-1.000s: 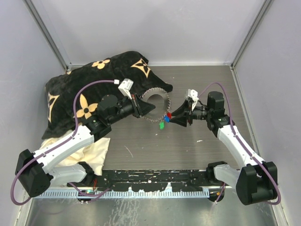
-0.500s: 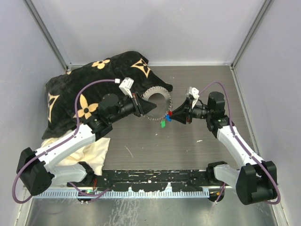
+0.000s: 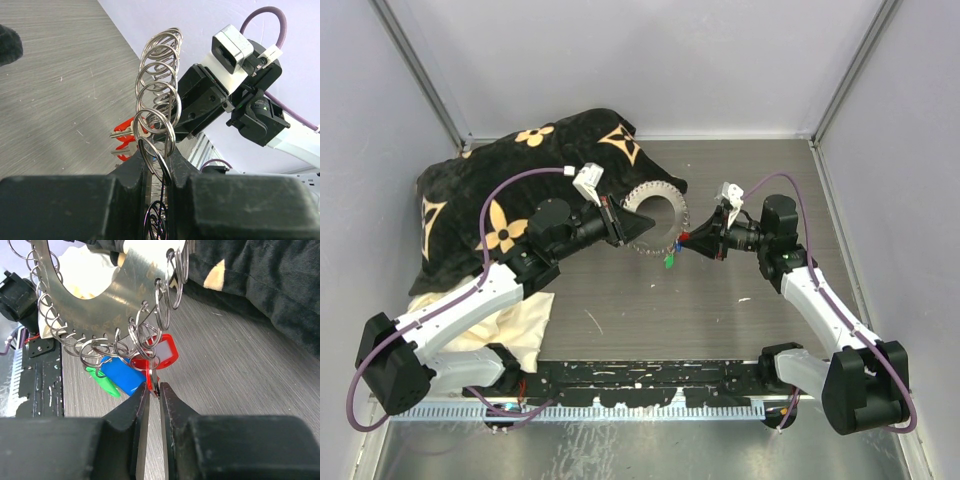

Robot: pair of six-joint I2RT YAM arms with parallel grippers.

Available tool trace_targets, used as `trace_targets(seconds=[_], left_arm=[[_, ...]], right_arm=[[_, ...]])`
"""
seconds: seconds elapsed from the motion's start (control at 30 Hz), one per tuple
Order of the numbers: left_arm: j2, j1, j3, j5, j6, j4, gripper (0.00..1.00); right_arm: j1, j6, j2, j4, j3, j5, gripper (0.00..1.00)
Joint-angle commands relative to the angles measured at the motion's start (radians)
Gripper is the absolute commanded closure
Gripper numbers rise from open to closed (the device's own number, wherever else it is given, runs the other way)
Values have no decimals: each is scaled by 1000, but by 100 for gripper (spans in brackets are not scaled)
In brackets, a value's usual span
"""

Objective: Remove the keys from the keyring
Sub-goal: Pick up the key from the keyring.

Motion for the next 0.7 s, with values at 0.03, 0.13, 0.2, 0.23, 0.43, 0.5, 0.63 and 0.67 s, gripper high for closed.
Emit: trace_targets(seconds=[0.03,0.13,0.2,0.23,0.43,0.5,0.63,0.67], left_arm=[[-36,5,49,2,7,86,100],[-48,4,54,-17,30,48,100],[-53,4,62,-36,51,11,100],[-56,4,68,-47,62,-7,100],[-63,4,65,-73,87,-36,100],[-62,4,65,-72,88,-35,100],[-62,5,64,-75,101,-39,100],[-63,4,63,-76,105,-40,100]], right_arm=[[-17,-24,-27,-21,48,21,82],[-23,-80,-38,-80,74,22,88],[-24,-124,-41,-142,92,28,93],[-24,-149,-42,-168,101,32,95],[-23,-249,-50,-275,128,26,99],[-20,-268,-51,-293,131,29,99],[-12,-336,-50,-359,146,68,99],[-10,-352,-52,-372,152,82,99]])
